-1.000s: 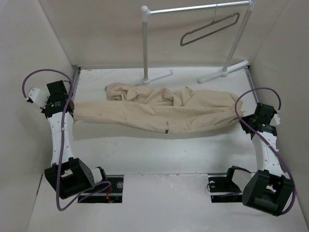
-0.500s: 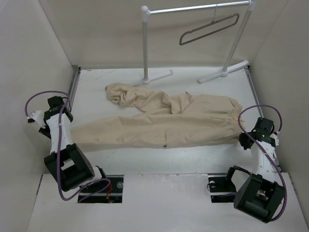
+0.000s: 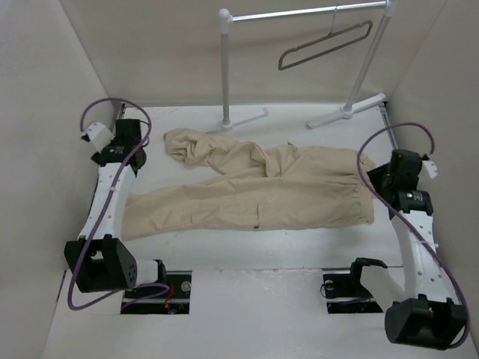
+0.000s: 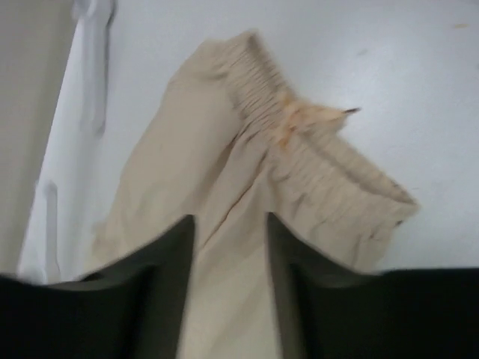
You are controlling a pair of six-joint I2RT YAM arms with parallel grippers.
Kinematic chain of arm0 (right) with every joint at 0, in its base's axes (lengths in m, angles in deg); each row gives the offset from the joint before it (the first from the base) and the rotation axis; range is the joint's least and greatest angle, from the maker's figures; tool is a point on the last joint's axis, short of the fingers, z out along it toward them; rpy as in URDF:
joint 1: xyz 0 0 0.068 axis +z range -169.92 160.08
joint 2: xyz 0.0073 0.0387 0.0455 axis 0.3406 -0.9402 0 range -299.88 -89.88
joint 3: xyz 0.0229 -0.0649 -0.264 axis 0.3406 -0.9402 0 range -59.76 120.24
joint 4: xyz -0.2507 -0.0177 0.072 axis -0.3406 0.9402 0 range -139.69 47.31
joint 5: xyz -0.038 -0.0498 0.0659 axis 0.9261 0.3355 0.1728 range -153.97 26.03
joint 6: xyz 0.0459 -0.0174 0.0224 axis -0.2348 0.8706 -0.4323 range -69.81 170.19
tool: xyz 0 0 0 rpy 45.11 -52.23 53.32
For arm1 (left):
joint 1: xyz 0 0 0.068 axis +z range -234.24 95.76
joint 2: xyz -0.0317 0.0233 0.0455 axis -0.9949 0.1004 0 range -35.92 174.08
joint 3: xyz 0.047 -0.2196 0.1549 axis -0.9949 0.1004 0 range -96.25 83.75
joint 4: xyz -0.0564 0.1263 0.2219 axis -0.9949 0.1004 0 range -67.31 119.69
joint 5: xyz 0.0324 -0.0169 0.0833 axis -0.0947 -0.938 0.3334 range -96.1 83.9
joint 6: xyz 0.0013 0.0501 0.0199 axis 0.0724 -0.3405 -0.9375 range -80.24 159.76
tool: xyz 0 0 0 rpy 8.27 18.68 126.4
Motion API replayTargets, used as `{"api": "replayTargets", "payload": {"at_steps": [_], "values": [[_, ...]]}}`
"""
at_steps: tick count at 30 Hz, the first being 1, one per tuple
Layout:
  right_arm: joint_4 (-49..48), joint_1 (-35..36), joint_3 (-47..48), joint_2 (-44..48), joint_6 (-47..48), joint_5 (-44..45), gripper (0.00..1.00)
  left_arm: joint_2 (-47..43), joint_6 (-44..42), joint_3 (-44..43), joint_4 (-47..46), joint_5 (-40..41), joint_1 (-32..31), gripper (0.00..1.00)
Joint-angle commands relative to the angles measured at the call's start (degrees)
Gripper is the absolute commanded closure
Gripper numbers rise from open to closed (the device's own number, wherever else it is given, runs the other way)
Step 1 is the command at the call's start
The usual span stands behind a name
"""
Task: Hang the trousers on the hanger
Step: Flatten out the trousers at the center of the board.
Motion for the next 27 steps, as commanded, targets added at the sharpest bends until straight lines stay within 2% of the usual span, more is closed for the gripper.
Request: {"api": "replayTargets", "payload": {"at_steps": [1, 3, 4, 6, 8, 11, 14, 18, 20, 23, 25, 27], "values": [[-4.3, 13.1, -1.2, -1.0, 1.7, -5.4, 0.63, 3.0, 2.9, 6.0, -5.1, -15.4, -8.1, 0.61], [-7.7, 25.4, -2.9, -5.5, 0.8, -10.0, 0.82, 5.2, 7.6, 10.0, -6.9, -20.7, -12.3, 0.68], [-8.9, 31.1, -3.2, -8.7, 0.3, -10.6, 0.88, 5.8, 10.0, 11.9, -7.8, -22.4, -13.8, 0.73], [-11.7, 39.5, -2.7, -16.0, 0.7, -11.4, 0.91, 6.5, 12.3, 15.9, -10.9, -24.1, -16.0, 0.79], [-13.5, 44.8, -1.9, -21.9, 0.1, -11.1, 0.91, 7.0, 13.6, 19.4, -12.4, -24.3, -16.4, 0.8], [-15.1, 47.8, -2.6, -28.1, -1.9, -11.0, 0.91, 6.4, 14.7, 24.0, -12.5, -23.8, -15.4, 0.8], [-16.5, 48.4, -6.3, -31.0, -4.7, -11.1, 0.91, 3.9, 15.1, 28.8, -12.5, -23.6, -11.8, 0.78], [-16.6, 49.1, -11.0, -30.1, -6.7, -10.8, 0.9, -0.9, 13.7, 26.9, -12.6, -25.2, -7.7, 0.66], [-16.3, 49.1, -11.8, -28.9, -6.4, -10.7, 0.86, -1.1, 12.2, 21.5, -12.8, -26.1, -7.0, 0.62], [-15.9, 49.1, -10.3, -27.0, -3.9, -10.9, 0.67, 3.4, 10.5, 12.2, -15.3, -28.4, -7.1, 0.62], [-14.8, 49.1, -8.2, -26.1, -1.7, -11.4, 0.57, 9.4, 9.9, 6.8, -17.5, -31.9, -7.2, 0.67], [-13.0, 49.1, -6.0, -25.1, -0.7, -10.7, 0.51, 16.8, 9.5, 1.5, -18.8, -35.3, -7.1, 0.75]]}}
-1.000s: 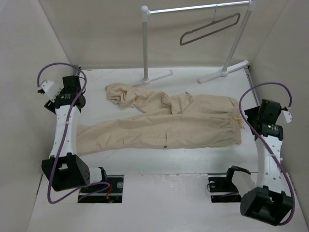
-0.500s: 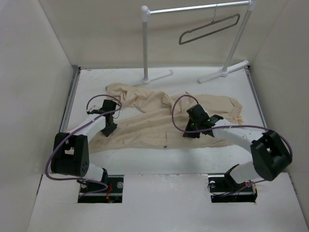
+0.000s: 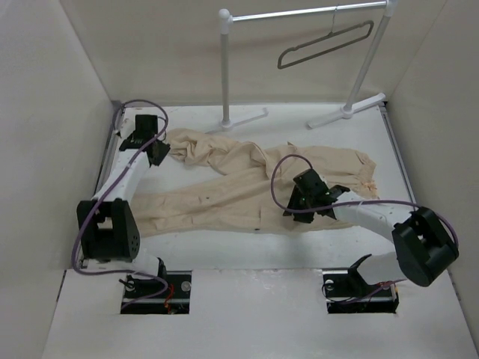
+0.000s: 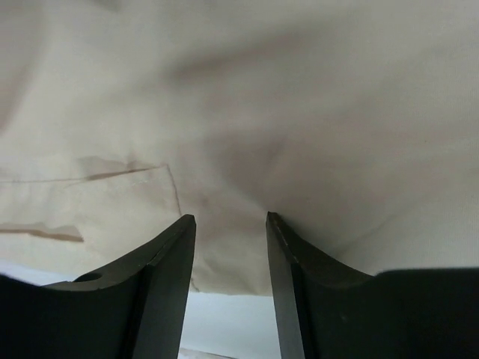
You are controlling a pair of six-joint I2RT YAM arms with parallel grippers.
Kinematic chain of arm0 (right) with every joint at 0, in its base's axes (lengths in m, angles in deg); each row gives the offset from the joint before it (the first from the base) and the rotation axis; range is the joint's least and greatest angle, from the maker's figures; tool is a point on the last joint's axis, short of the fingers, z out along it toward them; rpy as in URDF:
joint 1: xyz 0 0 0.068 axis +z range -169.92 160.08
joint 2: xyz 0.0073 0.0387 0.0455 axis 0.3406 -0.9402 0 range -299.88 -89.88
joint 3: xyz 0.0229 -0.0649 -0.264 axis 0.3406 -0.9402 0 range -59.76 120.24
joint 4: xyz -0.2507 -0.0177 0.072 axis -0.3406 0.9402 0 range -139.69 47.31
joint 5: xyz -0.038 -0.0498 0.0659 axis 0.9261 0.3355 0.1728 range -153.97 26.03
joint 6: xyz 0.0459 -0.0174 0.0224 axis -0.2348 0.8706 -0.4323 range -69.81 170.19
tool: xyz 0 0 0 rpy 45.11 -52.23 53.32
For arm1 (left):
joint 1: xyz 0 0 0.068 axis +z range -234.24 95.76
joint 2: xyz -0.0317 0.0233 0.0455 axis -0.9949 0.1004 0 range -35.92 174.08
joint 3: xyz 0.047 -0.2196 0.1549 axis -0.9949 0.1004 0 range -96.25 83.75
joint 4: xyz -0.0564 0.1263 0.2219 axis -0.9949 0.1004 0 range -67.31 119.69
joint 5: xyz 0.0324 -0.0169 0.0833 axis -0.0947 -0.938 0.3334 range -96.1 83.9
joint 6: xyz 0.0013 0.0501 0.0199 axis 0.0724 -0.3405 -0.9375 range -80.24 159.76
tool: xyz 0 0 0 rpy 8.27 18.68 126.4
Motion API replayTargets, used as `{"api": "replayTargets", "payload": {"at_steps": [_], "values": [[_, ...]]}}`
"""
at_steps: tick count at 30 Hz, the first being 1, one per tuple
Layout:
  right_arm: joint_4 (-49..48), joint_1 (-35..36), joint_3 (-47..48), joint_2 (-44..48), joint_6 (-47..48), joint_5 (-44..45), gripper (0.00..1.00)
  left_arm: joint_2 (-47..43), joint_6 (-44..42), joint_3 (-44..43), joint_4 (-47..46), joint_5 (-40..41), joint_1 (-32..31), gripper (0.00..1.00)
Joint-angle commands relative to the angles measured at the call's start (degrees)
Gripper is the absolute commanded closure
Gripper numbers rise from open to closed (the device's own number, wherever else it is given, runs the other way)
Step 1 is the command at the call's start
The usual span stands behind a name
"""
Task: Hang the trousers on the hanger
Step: Flatten out the trousers at the center of the board.
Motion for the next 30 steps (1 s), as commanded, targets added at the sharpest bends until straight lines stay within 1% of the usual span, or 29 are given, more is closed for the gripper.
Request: {"api": "replayTargets", "payload": {"at_steps": [1, 3, 5, 8, 10, 13, 16, 18, 20, 21, 23, 25, 26, 28, 29, 30], "values": [[2.1, 0.5, 4.7, 2.8, 3.3, 1.0, 0.5, 11.5, -1.7, -7.9, -3.9, -7.0, 0.0, 0.81], [2.4, 0.9, 5.4, 4.2, 3.5, 1.1, 0.5, 18.6, -1.9, -13.4, -2.7, -8.8, 0.2, 0.92], [2.4, 1.0, 6.0, 5.8, 3.6, 0.9, 0.5, 22.7, -1.9, -17.0, -2.3, -7.9, 0.4, 0.95], [2.9, 1.1, 6.8, 8.3, 3.7, 0.4, 0.51, 27.5, -2.6, -21.8, -1.2, -6.7, 0.2, 0.95], [3.1, 1.2, 7.3, 9.4, 3.7, 0.4, 0.51, 29.6, -3.0, -24.0, -0.4, -6.4, 0.0, 0.91], [3.2, 1.3, 7.3, 10.1, 3.6, 0.4, 0.51, 31.6, -3.1, -24.8, -0.9, -6.0, -0.3, 0.81], [3.2, 1.8, 7.3, 10.1, 3.3, 0.4, 0.51, 32.4, -3.1, -24.5, -1.2, -6.1, -0.9, 0.77], [3.2, 2.3, 7.5, 9.6, 3.4, 0.4, 0.51, 31.6, -2.8, -23.3, -1.7, -6.1, -1.3, 0.76], [3.3, 2.4, 7.7, 9.1, 3.5, 0.4, 0.51, 28.9, -2.5, -20.6, -2.9, -5.4, -1.6, 0.75], [3.0, 2.4, 7.8, 9.0, 3.5, 0.4, 0.51, 27.4, -2.4, -19.0, -3.8, -4.3, -1.6, 0.73], [2.6, 2.4, 7.7, 8.6, 3.5, 0.3, 0.51, 25.7, -2.7, -17.3, -4.6, -2.6, -1.6, 0.66], [2.5, 2.4, 8.0, 8.3, 3.5, 0.0, 0.51, 26.7, -3.2, -18.2, -3.9, -3.1, -1.6, 0.65], [2.4, 2.4, 8.0, 8.3, 3.7, -0.2, 0.51, 27.7, -3.2, -18.9, -3.7, -4.0, -1.6, 0.65], [2.4, 2.0, 8.3, 8.4, 3.9, -0.3, 0.51, 29.7, -3.0, -20.0, -3.4, -5.4, -1.6, 0.69], [2.5, 1.6, 8.4, 8.5, 4.2, -0.3, 0.51, 30.5, -2.9, -20.5, -3.4, -5.6, -1.6, 0.74], [2.5, 1.1, 8.4, 8.6, 4.4, -0.3, 0.51, 30.8, -2.8, -20.8, -3.4, -5.7, -1.6, 0.82]]}}
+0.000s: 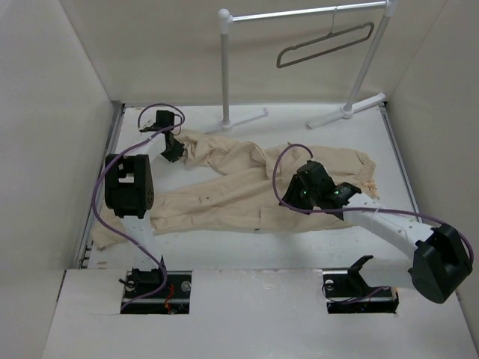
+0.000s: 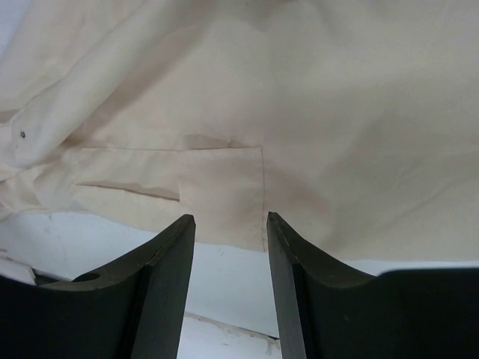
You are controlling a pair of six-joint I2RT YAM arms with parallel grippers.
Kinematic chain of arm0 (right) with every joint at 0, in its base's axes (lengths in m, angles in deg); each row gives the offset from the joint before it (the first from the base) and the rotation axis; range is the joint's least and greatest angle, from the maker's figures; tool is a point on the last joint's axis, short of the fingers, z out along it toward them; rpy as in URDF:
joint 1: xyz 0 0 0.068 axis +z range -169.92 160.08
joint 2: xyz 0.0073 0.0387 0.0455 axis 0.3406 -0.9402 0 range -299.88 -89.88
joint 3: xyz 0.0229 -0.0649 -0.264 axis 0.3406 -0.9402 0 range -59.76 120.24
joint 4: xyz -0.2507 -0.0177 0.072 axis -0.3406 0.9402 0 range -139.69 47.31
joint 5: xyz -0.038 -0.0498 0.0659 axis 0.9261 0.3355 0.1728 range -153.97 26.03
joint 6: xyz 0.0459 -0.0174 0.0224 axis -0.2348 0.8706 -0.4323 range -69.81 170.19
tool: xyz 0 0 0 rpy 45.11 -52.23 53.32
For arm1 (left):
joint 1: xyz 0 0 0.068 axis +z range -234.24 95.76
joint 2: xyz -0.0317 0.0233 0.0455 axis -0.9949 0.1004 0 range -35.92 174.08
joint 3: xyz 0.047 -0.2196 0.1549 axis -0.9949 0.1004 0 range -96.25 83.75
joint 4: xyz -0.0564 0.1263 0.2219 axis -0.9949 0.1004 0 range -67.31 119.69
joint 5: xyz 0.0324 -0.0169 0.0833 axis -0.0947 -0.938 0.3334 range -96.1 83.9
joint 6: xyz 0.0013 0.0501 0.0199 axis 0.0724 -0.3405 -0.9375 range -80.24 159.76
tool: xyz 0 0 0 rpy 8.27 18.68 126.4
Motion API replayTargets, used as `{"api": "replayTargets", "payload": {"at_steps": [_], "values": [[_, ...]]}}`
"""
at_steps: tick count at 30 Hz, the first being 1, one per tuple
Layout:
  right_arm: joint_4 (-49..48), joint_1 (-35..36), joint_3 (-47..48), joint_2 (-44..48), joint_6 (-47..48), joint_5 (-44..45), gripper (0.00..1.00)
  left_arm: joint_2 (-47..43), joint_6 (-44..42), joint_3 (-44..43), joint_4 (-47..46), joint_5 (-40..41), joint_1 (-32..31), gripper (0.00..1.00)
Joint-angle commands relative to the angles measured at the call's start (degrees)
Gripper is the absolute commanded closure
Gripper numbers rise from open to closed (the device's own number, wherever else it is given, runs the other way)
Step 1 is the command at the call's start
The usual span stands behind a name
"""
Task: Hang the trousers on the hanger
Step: Flatten out the trousers at the center of the board.
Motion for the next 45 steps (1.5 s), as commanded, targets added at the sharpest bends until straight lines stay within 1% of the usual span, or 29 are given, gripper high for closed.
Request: {"api": "replayTargets", "payload": {"at_steps": [1, 3, 5, 9, 12, 15, 18, 22, 25, 27, 29, 33, 35, 38, 40, 42, 43, 44, 45], "values": [[-0.8, -1.2, 3.1, 0.4, 1.4, -0.2, 0.51, 0.1, -0.1, -2.5, -0.2, -0.3, 0.0, 0.89], [-1.3, -2.3, 3.0, 0.0, 2.1, 0.2, 0.52, -1.6, 0.2, -2.6, -0.7, 0.3, 0.3, 0.96], [-2.8, -4.4, 2.1, -1.0, 2.1, 0.9, 0.52, -4.4, 0.2, -2.0, -0.8, 1.2, 1.0, 1.0], [-6.2, -9.1, -0.4, -4.7, 1.2, -0.3, 0.53, -12.0, 0.8, 1.9, -2.4, 3.5, 4.2, 1.0], [-7.9, -11.3, -2.0, -6.6, 1.3, -1.2, 0.53, -16.3, 2.2, 4.9, -3.2, 3.0, 7.9, 1.0], [-8.2, -12.7, -3.7, -8.0, 0.5, -1.2, 0.53, -18.9, 4.2, 7.2, -4.9, -0.1, 11.7, 1.0], [-8.2, -14.5, -5.8, -9.3, -0.9, -1.7, 0.53, -19.5, 7.4, 9.0, -6.3, -4.0, 16.2, 1.0], [-7.7, -15.4, -8.8, -7.6, -3.3, -1.2, 0.55, -15.9, 10.7, 8.0, -7.0, -6.4, 22.6, 1.0], [-7.6, -16.0, -10.2, -6.0, -4.4, -1.2, 0.55, -14.0, 11.8, 6.8, -6.3, -6.6, 25.4, 1.0], [-7.0, -16.0, -10.4, -4.9, -4.7, -1.3, 0.54, -13.9, 12.0, 8.4, -5.2, -6.1, 26.5, 1.0], [-5.1, -15.8, -10.1, -3.0, -4.8, -1.2, 0.54, -16.1, 13.3, 11.3, -1.9, -5.4, 27.7, 1.0], [-2.7, -15.8, -9.9, 1.0, -4.8, -0.4, 0.48, -22.1, 12.4, 18.5, -2.8, -1.4, 29.9, 1.0], [-2.0, -16.0, -9.2, 2.5, -4.0, -1.1, 0.4, -20.7, 11.5, 18.0, -2.2, -1.9, 30.7, 0.95], [1.3, -16.8, -5.9, 4.9, -0.7, -1.8, 0.31, -21.3, 9.1, 15.6, -1.6, -2.2, 30.1, 0.78], [3.6, -17.3, -2.9, 6.9, 2.1, -1.8, 0.28, -24.2, 5.4, 13.8, -0.7, 2.2, 27.6, 0.68], [4.7, -19.1, -0.2, 8.1, 4.1, -1.8, 0.28, -25.9, 1.1, 11.9, -0.3, 8.2, 24.9, 0.6], [4.4, -20.2, 0.7, 8.4, 4.5, -2.0, 0.32, -25.6, -1.6, 10.5, -0.3, 10.5, 23.3, 0.56], [4.0, -21.3, 1.4, 8.4, 4.7, -2.4, 0.41, -24.2, -3.7, 8.5, -0.1, 11.5, 21.6, 0.51], [3.2, -22.1, 2.1, 8.1, 5.1, -3.0, 0.52, -21.7, -5.4, 5.9, 0.7, 10.8, 20.1, 0.48]]}}
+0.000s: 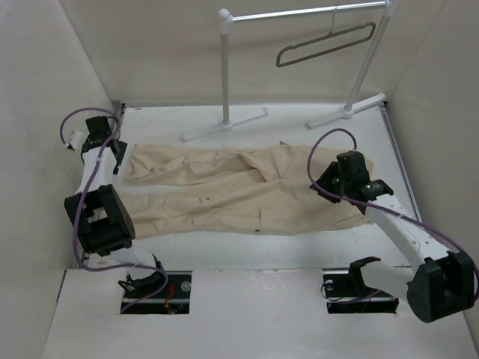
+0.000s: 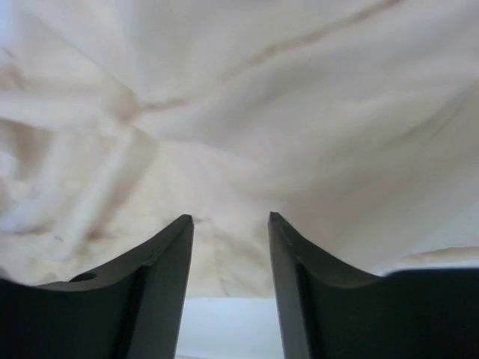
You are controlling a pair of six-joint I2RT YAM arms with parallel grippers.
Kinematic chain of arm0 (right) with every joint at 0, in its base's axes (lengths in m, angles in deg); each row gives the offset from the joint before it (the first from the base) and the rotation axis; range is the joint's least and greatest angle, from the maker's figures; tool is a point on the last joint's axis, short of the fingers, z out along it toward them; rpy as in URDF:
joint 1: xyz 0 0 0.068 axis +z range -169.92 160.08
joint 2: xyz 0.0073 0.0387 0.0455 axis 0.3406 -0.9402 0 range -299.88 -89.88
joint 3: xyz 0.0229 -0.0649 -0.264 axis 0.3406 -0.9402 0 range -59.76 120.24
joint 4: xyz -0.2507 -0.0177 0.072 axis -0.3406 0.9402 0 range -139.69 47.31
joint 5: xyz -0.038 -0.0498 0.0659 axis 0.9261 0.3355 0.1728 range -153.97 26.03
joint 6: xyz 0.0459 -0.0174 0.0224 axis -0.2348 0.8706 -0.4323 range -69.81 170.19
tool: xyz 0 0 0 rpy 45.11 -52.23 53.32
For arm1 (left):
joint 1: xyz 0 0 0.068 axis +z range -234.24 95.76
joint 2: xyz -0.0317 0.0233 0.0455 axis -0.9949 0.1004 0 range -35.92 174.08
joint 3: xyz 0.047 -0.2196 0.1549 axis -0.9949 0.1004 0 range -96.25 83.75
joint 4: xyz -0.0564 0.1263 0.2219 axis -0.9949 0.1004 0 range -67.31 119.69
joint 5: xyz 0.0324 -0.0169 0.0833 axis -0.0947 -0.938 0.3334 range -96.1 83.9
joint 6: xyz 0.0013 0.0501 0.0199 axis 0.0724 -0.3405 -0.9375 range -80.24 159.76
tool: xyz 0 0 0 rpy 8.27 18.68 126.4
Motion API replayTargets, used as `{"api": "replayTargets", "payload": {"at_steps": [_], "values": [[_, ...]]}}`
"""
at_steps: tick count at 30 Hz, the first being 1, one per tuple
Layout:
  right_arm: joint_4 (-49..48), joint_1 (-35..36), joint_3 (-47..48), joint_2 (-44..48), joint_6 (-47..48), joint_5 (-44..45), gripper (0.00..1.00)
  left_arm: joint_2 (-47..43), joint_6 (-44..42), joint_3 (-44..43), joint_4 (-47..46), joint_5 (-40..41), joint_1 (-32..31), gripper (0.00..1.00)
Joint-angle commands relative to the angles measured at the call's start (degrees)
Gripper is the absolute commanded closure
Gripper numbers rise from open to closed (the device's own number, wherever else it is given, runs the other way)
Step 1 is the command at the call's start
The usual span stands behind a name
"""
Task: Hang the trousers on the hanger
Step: Flatten out the trousers at the center of the board.
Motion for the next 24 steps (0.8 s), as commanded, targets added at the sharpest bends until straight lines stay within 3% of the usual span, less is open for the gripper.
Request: {"api": "replayTargets", "payload": {"at_steps": [1, 3, 7, 11, 15, 17, 21, 24], "values": [[-0.9, -2.5, 4.7, 0.4, 3.1, -1.6, 0.61, 2.7, -8.8, -9.9, 1.8, 3.8, -4.8, 0.46], [-1.7, -2.4, 6.1, -0.6, 3.2, -3.3, 0.68, 9.4, -9.7, -16.1, 5.1, 0.1, -6.3, 0.45], [-3.1, -0.3, 7.1, -1.2, 4.0, -3.6, 0.67, 21.2, -12.3, -27.4, 8.7, -5.3, -8.0, 0.45], [-4.0, -0.1, 6.2, -0.5, 3.7, -3.7, 0.58, 28.1, -15.4, -33.9, 11.9, -3.0, -9.4, 0.46], [-6.0, -6.1, 8.4, -1.2, 4.2, -4.4, 0.41, 31.3, -15.5, -34.0, 12.8, -1.2, -10.6, 0.47], [-7.3, -10.7, 10.8, -4.0, 5.4, -4.0, 0.35, 32.1, -15.4, -33.6, 12.3, -0.5, -10.9, 0.59], [-7.7, -19.6, 15.8, -11.8, 5.6, -0.3, 0.33, 31.9, -15.1, -32.2, 10.9, 1.0, -11.2, 0.91], [-8.7, -24.3, 19.4, -18.7, 5.6, 3.4, 0.37, 30.0, -14.5, -32.0, 9.6, 3.5, -10.8, 1.0]]}}
